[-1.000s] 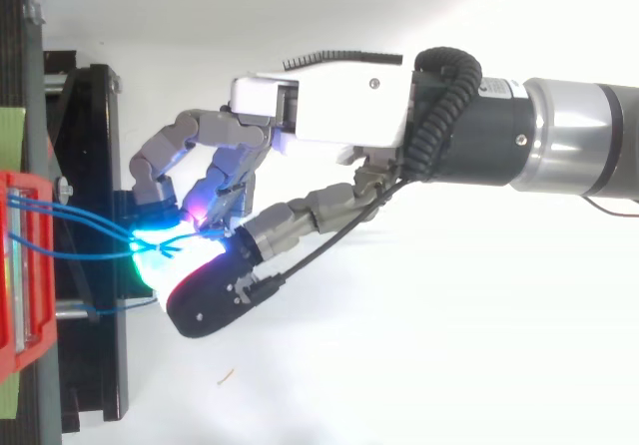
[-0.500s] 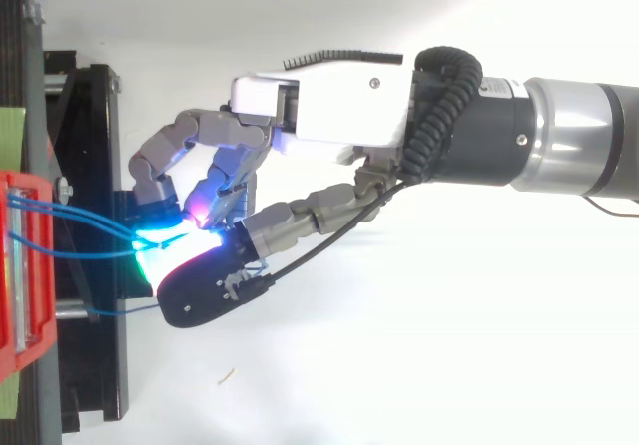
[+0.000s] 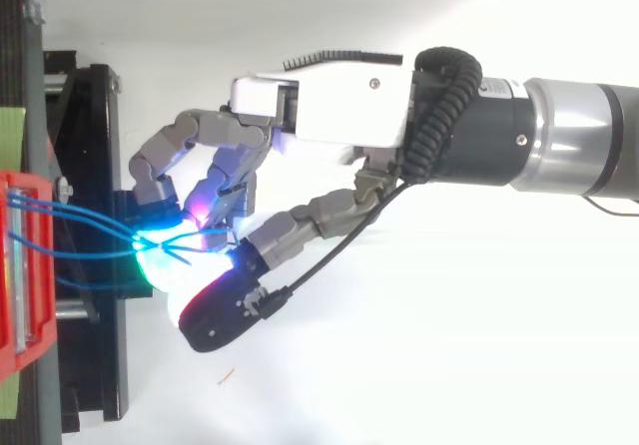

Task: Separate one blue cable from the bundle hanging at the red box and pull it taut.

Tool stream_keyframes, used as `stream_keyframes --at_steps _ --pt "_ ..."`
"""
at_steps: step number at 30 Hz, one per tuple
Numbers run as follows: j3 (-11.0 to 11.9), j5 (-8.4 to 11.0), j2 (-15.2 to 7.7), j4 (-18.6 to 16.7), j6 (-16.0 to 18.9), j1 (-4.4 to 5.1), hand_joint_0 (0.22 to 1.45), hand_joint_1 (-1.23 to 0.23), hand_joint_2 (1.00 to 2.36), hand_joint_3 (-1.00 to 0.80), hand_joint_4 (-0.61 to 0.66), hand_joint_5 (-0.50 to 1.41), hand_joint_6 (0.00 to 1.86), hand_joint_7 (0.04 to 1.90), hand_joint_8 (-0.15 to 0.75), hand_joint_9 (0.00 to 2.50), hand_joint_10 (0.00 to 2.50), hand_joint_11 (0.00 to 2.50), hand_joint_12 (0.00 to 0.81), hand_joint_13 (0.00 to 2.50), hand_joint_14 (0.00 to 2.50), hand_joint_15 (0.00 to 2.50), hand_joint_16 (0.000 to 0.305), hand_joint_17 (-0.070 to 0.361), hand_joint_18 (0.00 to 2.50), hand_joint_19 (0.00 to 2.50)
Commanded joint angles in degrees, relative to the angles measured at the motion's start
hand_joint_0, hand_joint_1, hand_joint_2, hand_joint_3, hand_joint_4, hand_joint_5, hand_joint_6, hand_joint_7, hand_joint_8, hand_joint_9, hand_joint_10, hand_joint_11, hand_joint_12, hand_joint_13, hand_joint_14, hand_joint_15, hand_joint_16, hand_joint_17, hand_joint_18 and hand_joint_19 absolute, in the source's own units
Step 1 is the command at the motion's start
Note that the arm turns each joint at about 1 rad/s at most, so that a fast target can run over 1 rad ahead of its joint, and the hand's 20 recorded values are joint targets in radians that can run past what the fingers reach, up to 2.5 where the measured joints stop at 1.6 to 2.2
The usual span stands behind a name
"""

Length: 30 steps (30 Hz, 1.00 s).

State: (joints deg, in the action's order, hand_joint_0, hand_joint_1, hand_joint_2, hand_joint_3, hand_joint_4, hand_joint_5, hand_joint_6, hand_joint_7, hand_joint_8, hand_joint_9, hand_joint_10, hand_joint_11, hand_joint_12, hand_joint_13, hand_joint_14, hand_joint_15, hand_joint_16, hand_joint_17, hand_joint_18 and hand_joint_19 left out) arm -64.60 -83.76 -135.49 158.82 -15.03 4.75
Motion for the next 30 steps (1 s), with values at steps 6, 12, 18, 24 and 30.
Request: stream_keyframes --at_steps 6,12,18,24,30 --pt "0.00 0.00 0.05 -0.18 -0.53 0.00 0.62 -0.39 1.00 -0.50 0.13 -0.16 0.88 1.15 0.346 1.03 0.02 0.91 0.383 1.04 0.02 0.64 0.051 0.115 1.06 0.65" --pt "0.00 0.00 0.05 -0.18 -0.62 0.00 0.59 -0.60 1.02 -0.19 0.15 -0.17 0.88 1.19 0.380 1.03 0.02 0.94 0.418 1.07 0.02 0.62 0.058 0.130 1.11 0.60" --pt "0.00 0.00 0.05 -0.26 -0.62 0.00 0.62 -0.79 1.02 -0.11 0.08 -0.18 0.91 1.21 0.383 1.00 0.02 0.98 0.428 1.06 0.02 0.62 0.059 0.132 1.11 0.57" --pt "0.00 0.00 -0.04 -0.18 -0.62 0.00 0.68 -0.88 1.02 -0.20 0.06 -0.19 0.92 1.25 0.353 0.96 0.02 0.99 0.398 1.02 0.02 0.62 0.053 0.119 1.06 0.57" --pt "0.00 0.00 -0.04 0.00 -0.62 0.00 0.74 -0.92 1.01 -0.34 0.03 -0.19 0.93 1.20 0.342 0.95 0.02 0.98 0.393 1.02 0.02 0.61 0.052 0.117 1.05 0.54"
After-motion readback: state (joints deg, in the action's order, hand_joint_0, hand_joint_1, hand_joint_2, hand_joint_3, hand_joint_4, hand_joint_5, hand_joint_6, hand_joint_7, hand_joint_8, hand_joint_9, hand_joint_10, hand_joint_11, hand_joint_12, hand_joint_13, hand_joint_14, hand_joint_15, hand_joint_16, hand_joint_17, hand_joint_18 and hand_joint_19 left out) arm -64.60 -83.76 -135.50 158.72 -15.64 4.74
